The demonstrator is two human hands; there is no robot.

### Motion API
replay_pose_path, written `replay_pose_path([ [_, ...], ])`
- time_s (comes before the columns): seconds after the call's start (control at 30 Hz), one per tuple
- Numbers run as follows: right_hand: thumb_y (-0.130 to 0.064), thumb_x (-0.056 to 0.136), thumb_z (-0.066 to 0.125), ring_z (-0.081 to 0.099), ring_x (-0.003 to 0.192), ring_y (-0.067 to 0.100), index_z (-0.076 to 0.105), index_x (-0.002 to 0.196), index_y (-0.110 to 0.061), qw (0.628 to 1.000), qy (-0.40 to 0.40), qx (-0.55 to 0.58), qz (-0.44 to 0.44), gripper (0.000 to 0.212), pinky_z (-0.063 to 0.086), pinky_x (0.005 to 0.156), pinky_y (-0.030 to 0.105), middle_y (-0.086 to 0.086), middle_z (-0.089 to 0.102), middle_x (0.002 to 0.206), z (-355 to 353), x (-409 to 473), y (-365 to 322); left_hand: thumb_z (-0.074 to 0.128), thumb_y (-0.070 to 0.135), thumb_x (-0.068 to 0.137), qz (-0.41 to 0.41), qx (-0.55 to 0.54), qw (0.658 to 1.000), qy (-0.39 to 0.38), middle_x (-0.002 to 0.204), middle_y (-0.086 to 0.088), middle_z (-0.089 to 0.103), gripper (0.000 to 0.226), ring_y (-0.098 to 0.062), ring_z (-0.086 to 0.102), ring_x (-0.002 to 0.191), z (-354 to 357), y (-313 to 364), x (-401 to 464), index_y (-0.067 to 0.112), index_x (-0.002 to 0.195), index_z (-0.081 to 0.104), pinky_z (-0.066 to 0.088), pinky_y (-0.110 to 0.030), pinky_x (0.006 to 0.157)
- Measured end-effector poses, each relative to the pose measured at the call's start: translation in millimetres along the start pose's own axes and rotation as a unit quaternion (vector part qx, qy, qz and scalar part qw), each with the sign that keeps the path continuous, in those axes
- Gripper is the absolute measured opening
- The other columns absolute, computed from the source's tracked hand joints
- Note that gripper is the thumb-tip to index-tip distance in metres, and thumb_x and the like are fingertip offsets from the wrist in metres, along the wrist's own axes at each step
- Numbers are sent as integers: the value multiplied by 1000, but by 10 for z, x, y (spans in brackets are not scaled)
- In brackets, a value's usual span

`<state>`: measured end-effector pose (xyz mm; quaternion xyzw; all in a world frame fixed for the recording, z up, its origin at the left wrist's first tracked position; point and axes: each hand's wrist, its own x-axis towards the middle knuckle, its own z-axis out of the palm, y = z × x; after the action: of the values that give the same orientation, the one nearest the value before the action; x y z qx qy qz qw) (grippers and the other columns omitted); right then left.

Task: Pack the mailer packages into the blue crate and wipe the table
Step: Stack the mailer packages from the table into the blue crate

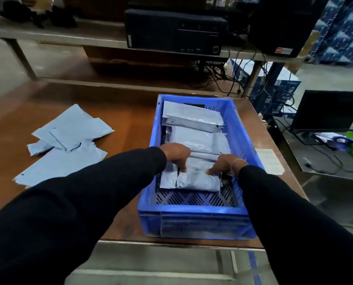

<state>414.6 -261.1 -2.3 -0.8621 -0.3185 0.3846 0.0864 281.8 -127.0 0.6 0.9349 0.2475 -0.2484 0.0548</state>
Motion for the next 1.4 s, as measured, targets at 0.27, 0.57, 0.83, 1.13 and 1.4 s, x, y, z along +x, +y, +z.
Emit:
replay_pose_path([
  [0.27, -57, 72, 80, 64, 111, 30, 62, 123, -7, 968, 148, -200, -30, 74, 54, 90, 35, 14, 65, 125, 42, 115, 19, 70, 18, 94, 16, 188, 974, 130, 111, -4, 68, 13, -28, 68, 96, 37, 1, -79, 14, 104, 62, 41, -34, 65],
  [0.57, -56, 84, 70, 57, 124, 32, 56, 132, -7, 959, 176, -217, -37, 70, 48, 96, 36, 16, 59, 135, 154, 142, -22, 84, 28, 82, 37, 34, 999, -15, 102, -13, 73, 35, -30, 64, 79, 197, -17, 85, 2, 102, 72, 45, -30, 63],
  [0.83, -57, 80, 72, 59, 119, 32, 58, 125, -11, 952, 206, -225, -39, 66, 49, 91, 35, 14, 60, 130, 117, 29, -119, 72, 54, 88, 64, 51, 997, -8, 118, -9, 69, 58, -33, 66, 98, 89, -64, -69, 6, 120, 67, 52, -37, 74],
  [1.13, -43, 87, 69, 70, 62, 24, 65, 61, -10, 977, 186, 20, -105, 42, 56, 59, 32, 9, 72, 59, -187, -73, -606, 73, 33, 92, 150, -174, 933, 278, 116, 0, 72, 43, -17, 69, 99, -292, -596, -400, 15, 130, 62, 57, -39, 89],
  [1.4, -28, 87, 74, 73, 61, 19, 59, 81, -12, 934, 189, 208, -223, 22, 37, 41, 20, 8, 73, 66, -30, -299, -1547, 76, 14, 87, 80, -378, 839, 382, 99, -3, 75, 28, -13, 71, 91, -79, -1545, -744, 9, 114, 70, 58, -32, 85],
])
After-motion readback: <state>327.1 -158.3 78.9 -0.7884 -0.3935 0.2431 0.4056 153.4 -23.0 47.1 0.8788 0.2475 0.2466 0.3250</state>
